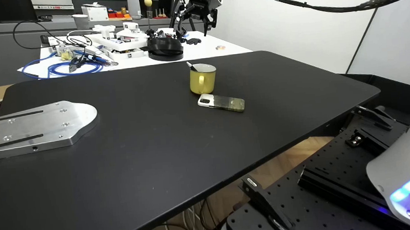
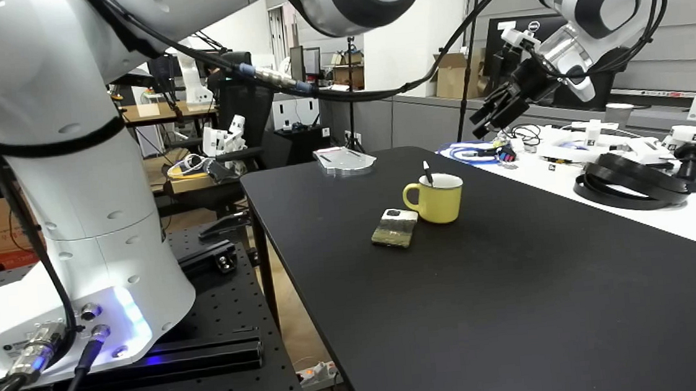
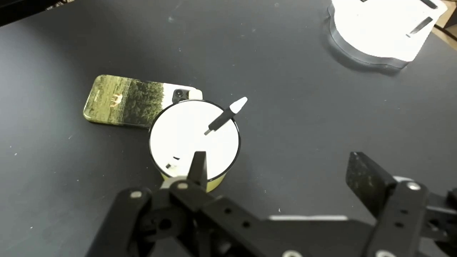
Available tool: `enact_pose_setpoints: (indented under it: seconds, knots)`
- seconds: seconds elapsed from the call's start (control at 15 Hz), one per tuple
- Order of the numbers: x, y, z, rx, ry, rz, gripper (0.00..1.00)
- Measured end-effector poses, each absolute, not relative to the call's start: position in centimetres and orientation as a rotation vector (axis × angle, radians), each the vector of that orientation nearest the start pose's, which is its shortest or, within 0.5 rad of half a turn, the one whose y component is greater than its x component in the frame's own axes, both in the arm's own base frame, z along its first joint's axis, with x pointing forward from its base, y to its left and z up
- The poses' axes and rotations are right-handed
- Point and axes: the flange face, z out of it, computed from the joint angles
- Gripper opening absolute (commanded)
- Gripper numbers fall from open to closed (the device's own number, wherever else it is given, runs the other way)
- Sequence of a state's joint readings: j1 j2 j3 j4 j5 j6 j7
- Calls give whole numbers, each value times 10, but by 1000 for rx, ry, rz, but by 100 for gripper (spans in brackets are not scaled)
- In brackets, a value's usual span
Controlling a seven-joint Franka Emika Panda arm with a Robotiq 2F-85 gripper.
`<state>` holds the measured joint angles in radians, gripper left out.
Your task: Put the pen in the mug
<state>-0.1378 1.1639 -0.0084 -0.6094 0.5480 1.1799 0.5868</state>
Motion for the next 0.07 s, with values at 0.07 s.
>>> enact_pose_setpoints:
  seconds: [0.07]
  knots:
    - [735, -35, 264, -2435, 854, 937, 100]
